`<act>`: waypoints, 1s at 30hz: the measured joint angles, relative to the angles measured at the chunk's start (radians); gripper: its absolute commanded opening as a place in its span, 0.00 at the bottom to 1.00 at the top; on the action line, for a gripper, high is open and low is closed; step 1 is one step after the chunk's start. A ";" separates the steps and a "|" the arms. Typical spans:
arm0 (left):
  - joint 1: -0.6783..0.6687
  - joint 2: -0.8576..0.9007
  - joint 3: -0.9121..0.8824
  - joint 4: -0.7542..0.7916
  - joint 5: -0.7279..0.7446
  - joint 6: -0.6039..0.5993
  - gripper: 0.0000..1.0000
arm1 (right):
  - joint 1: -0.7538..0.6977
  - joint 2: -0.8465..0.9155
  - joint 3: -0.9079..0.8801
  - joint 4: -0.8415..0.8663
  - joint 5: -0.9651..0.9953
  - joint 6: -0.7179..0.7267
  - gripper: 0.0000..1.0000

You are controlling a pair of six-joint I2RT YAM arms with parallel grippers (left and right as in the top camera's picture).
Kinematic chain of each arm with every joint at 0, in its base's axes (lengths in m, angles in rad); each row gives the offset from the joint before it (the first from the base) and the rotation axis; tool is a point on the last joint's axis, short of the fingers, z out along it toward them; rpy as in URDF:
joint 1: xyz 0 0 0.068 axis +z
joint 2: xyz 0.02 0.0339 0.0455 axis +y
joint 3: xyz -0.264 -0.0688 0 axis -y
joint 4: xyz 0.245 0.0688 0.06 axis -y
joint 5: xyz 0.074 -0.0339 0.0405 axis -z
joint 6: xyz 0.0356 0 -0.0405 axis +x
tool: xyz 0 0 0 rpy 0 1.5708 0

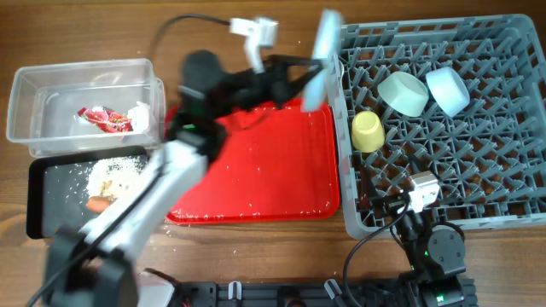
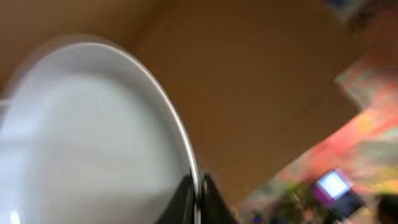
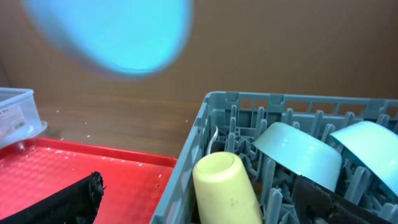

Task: Sort waste into correct bins and load items into the dishwasher rack
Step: 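Carry the plate to the rack and stand it upright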

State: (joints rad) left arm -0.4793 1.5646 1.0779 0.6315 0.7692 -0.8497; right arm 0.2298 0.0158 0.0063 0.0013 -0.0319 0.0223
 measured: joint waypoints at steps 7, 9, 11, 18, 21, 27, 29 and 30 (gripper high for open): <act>-0.132 0.288 0.003 0.233 -0.283 -0.385 0.04 | 0.000 0.000 0.000 0.000 0.000 0.000 1.00; -0.128 0.337 0.003 0.233 -0.366 -0.434 0.11 | 0.000 0.000 0.000 0.000 0.000 0.000 1.00; -0.118 0.355 0.003 0.219 -0.412 -0.452 0.19 | 0.000 0.000 0.000 0.000 0.000 0.000 1.00; -0.061 0.358 0.004 0.146 -0.510 -0.413 1.00 | 0.000 0.000 0.000 0.000 0.000 0.000 1.00; -0.039 0.358 0.004 0.137 -0.483 -0.354 0.99 | 0.000 0.000 0.000 0.000 0.000 0.000 1.00; 0.048 0.277 0.009 -0.201 -0.415 -0.250 0.99 | 0.000 0.000 0.000 0.000 0.000 0.000 1.00; 0.083 0.182 0.005 -0.351 -0.412 -0.182 1.00 | 0.000 0.000 0.000 0.000 0.000 0.000 1.00; 0.106 0.082 0.010 -0.515 -0.422 -0.117 1.00 | 0.000 0.001 0.000 0.001 0.000 0.000 1.00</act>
State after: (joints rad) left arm -0.3733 1.6466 1.0878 0.1165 0.3477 -0.9672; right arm 0.2298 0.0166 0.0063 0.0025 -0.0315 0.0223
